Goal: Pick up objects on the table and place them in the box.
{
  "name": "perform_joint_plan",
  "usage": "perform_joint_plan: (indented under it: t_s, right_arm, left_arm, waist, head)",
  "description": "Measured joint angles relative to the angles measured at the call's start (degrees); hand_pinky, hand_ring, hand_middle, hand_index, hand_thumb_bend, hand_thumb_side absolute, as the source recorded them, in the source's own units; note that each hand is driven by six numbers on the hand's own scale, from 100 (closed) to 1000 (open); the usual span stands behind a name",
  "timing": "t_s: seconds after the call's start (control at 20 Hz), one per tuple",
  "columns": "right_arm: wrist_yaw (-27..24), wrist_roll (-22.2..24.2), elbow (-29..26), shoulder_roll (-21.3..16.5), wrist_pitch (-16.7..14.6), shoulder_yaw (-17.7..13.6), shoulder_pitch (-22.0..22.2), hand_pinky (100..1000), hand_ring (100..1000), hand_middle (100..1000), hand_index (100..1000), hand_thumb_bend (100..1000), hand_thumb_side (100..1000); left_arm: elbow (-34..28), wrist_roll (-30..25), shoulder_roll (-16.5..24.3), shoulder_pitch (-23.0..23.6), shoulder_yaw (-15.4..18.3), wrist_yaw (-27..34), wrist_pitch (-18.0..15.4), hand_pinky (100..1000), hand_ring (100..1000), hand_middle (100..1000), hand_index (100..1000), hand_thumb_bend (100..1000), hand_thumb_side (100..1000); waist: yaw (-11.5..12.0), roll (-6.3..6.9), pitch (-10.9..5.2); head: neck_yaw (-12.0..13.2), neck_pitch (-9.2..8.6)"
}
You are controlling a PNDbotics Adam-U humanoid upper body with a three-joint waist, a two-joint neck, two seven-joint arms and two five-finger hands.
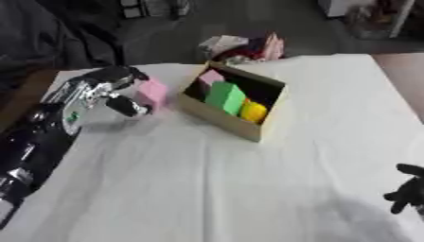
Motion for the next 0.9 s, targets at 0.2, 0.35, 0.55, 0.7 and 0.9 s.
perform_joint_plan:
  t_s: [0.2, 0.35, 0.55, 0.7, 0.9]
  right_arm:
    - [0.0, 0.0, 0.0, 0.0, 0.0, 0.0, 0.0, 690, 457, 490, 840, 100, 444]
    - [0.0, 0.0, 0.0, 0.0, 0.0, 0.0, -0.1, 690, 457, 490, 840, 100, 443]
    - [0.0, 0.0, 0.0, 0.0, 0.0, 0.0, -0.6, 690, 456, 490, 841, 100, 446]
    - [0.0, 0.0, 0.0, 0.0, 0.0, 0.0, -1.0, 690, 456, 489, 840, 100, 451]
    - [0.0, 0.0, 0.0, 0.0, 0.0, 0.0, -1.6, 689, 455, 489, 840, 100, 455]
  left_arm:
    - [0.1, 0.1, 0.0, 0.0, 0.0, -0.3, -1.1, 858, 843, 865, 934, 384, 494]
    - [0.4, 0.2, 0.0, -0.4, 0.0, -1.6, -1.2, 862, 848, 871, 935, 415, 459]
    - [1.2, 2.2, 0.0, -0.7, 0.2, -4.0, -1.2, 874, 872, 890, 937, 450, 409]
    - [1.7, 4.6, 0.0, -1.0, 0.4, -5.8, -1.3, 880, 890, 908, 940, 466, 409]
    - [2.9, 7.5, 0.0, -1.1, 0.7, -7.5, -0.5, 867, 886, 912, 942, 433, 371]
  waist:
    - [-0.1, 0.06, 0.53]
    - [-0.3, 0.14, 0.72]
    - [-0.6, -0.19, 1.36]
    - [-0.9, -0.23, 2.06]
    - [-1.3, -0.37, 3.18]
  head:
    - [0.0, 0.0]
    - [0.0, 0.0]
    - [0.0, -0.37]
    - [-0.1, -0.8]
    - [-0.1, -1.56]
